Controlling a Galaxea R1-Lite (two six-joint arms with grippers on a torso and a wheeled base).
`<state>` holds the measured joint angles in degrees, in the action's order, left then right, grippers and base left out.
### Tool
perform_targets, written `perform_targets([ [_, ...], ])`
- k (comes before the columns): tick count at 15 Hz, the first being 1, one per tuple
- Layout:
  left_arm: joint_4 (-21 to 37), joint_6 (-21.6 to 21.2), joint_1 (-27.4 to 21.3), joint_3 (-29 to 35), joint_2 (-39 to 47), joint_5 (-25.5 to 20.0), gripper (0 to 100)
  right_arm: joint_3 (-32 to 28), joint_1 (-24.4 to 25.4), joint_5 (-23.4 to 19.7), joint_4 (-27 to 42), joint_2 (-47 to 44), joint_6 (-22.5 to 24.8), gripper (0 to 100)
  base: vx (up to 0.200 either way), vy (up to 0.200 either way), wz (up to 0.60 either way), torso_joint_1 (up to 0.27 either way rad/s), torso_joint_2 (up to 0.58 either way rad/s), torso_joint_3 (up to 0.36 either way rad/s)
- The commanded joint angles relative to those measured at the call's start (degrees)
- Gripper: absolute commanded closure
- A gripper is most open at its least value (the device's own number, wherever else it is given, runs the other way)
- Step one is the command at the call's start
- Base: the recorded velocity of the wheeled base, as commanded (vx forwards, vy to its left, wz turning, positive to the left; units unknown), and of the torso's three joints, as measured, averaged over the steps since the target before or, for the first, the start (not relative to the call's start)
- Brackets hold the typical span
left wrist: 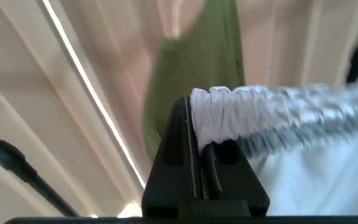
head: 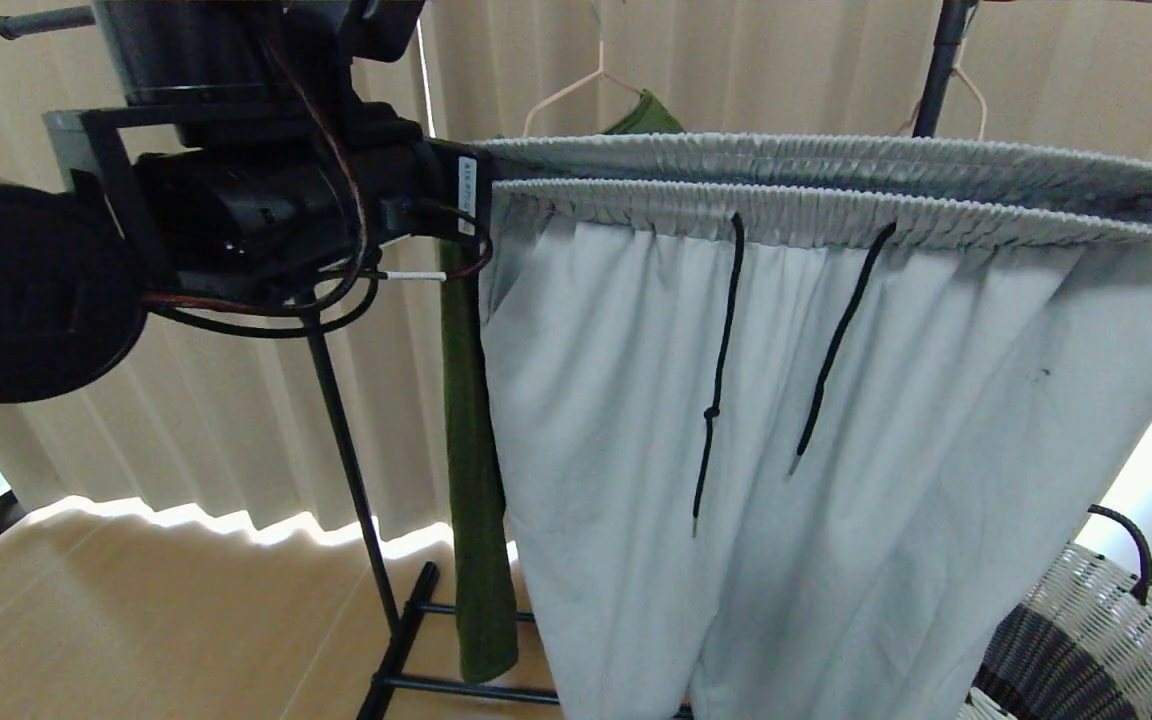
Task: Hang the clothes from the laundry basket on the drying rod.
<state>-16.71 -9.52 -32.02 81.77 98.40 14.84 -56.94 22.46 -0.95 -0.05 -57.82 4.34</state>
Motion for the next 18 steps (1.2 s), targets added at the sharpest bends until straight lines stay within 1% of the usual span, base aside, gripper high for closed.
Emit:
perform_targets([
  [1,0.1,0.4,0.5,1.8,3.3,0.0,100,0.0,3.0,0.0,0.8,3.8,0.1,100,0.0,0.0,0.0,0.0,0.0,0.0],
  [3,0.1,0.4,0.4,1.9,3.9,0.0,100,0.0,4.3,0.1,2.1,4.8,0.1,100,0.0,0.0,0.0,0.0,0.0,0.0],
  [7,0.2,0.4,0.3,1.6,3.5,0.0,100,0.7,4.3,0.2,2.6,4.5,0.1,100,0.0,0.0,0.0,0.0,0.0,0.0],
  [11,1.3,0.5,0.0,0.5,-0.5,-0.3,100,0.3,3.9,0.8,1.8,1.8,0.1,100,0.0,0.0,0.0,0.0,0.0,0.0],
  [12,3.0,0.6,-0.1,-0.6,-2.6,-0.7,100,0.0,3.9,0.8,1.5,0.5,-0.1,100,0.0,0.0,0.0,0.0,0.0,0.0],
  [14,4.3,0.6,-0.1,-2.5,-5.4,-2.2,100,0.3,3.9,0.8,-1.4,-1.4,-0.2,100,0.0,0.0,0.0,0.0,0.0,0.0],
  [15,4.5,0.6,-0.1,-4.6,-7.9,-3.8,100,0.2,3.6,0.9,-4.4,-3.5,-0.2,100,0.0,0.0,0.0,0.0,0.0,0.0],
  [17,4.9,0.6,-0.1,-7.3,-11.0,-4.9,100,0.0,1.5,1.4,-7.9,-6.6,-0.2,100,0.0,0.0,0.0,0.0,0.0,0.0],
  [18,5.6,0.6,-0.3,-8.7,-13.2,-6.3,100,0.0,0.1,1.4,-10.8,-8.8,-0.2,100,0.0,0.0,0.0,0.0,0.0,0.0],
])
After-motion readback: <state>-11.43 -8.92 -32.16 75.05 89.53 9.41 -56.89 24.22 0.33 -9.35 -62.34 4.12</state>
